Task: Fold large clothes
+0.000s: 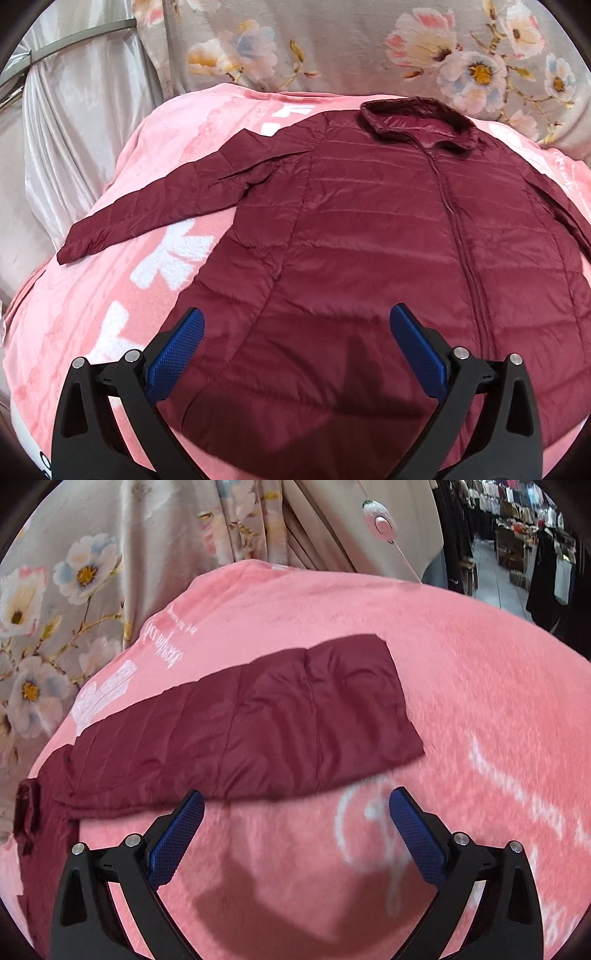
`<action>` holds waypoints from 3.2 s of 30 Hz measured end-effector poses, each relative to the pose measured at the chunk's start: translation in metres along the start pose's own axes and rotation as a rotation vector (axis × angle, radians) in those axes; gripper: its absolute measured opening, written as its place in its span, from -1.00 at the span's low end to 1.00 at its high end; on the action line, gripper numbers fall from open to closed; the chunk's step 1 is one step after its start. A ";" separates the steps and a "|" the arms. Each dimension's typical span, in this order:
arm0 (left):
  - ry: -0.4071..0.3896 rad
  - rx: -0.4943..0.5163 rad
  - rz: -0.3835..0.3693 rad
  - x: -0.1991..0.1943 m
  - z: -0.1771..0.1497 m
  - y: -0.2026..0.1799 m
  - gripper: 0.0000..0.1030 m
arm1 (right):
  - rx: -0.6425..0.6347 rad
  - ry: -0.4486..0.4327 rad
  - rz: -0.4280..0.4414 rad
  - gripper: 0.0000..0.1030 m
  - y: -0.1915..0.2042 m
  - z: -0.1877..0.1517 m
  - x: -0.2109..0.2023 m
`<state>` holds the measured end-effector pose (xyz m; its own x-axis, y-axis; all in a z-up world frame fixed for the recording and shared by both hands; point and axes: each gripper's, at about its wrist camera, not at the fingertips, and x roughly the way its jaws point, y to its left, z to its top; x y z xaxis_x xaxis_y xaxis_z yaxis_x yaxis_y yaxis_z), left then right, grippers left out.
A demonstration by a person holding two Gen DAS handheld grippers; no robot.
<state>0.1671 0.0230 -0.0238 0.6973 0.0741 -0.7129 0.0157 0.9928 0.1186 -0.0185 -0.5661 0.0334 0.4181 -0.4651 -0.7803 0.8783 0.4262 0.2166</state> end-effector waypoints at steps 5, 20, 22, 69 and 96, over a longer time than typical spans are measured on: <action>-0.023 -0.014 0.008 0.010 0.007 0.001 0.91 | 0.051 -0.028 0.013 0.02 0.004 0.031 0.015; -0.014 -0.095 0.079 0.026 0.032 0.031 0.91 | -0.531 -0.079 0.634 -0.86 0.301 -0.018 -0.087; 0.000 -0.114 0.083 0.030 0.031 0.038 0.91 | -0.628 -0.020 0.719 -0.85 0.344 -0.055 -0.091; 0.113 -0.215 -0.351 0.103 0.132 0.035 -0.84 | -0.303 0.380 0.578 -0.97 0.293 -0.064 0.074; 0.075 -0.094 -0.231 0.142 0.083 0.006 -0.80 | -0.725 0.108 0.527 -0.74 0.350 -0.146 -0.042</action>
<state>0.3257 0.0312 -0.0667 0.6280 -0.1526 -0.7631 0.0994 0.9883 -0.1158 0.2375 -0.2842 0.0566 0.6686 -0.0110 -0.7435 0.2022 0.9649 0.1675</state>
